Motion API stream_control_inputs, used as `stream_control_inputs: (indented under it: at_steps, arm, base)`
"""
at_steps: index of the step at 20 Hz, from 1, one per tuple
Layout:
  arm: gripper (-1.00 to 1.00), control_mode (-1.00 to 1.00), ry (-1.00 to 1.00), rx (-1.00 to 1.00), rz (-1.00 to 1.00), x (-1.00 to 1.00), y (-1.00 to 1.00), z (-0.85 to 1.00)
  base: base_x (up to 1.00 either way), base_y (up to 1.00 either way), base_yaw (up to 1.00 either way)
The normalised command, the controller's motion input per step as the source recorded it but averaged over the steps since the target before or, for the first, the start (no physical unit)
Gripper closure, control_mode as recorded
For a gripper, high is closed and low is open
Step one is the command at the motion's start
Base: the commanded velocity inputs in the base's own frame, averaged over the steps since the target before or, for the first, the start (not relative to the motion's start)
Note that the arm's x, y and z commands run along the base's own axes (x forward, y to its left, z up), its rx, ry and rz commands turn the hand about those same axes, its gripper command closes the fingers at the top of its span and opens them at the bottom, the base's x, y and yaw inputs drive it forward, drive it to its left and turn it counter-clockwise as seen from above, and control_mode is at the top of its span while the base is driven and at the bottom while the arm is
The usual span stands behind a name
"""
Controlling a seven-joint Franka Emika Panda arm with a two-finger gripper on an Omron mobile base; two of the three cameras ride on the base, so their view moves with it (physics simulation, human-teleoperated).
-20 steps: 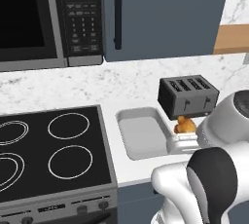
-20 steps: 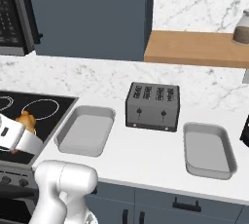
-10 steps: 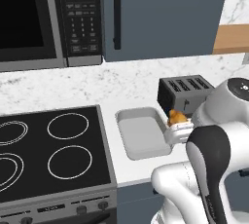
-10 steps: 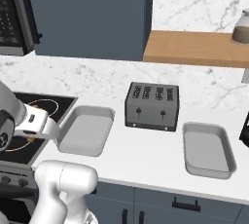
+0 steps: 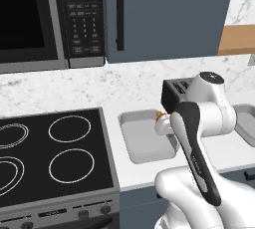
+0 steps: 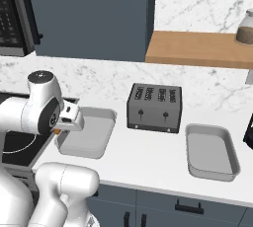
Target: Place one lemon wedge and one chicken drumstick in each tupperware on the nearby counter, to pack two identical lunches.
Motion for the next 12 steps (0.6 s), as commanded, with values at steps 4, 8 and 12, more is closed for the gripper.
stream_control_inputs:
  at_steps: [4,8,12]
  arm:
    - [1.0,-1.0,0.07,-0.01,-0.27,0.93,0.04,-0.76]
    - [1.0,-1.0,0.02,0.0,-0.23,0.9,0.01,-0.49]
    - [1.0,-1.0,0.03,0.0,-0.12,1.0,0.01,-0.43]
  base:
    - [0.0,0.0,0.0]
    - [0.0,0.0,0.0]
    - [0.0,0.0,0.0]
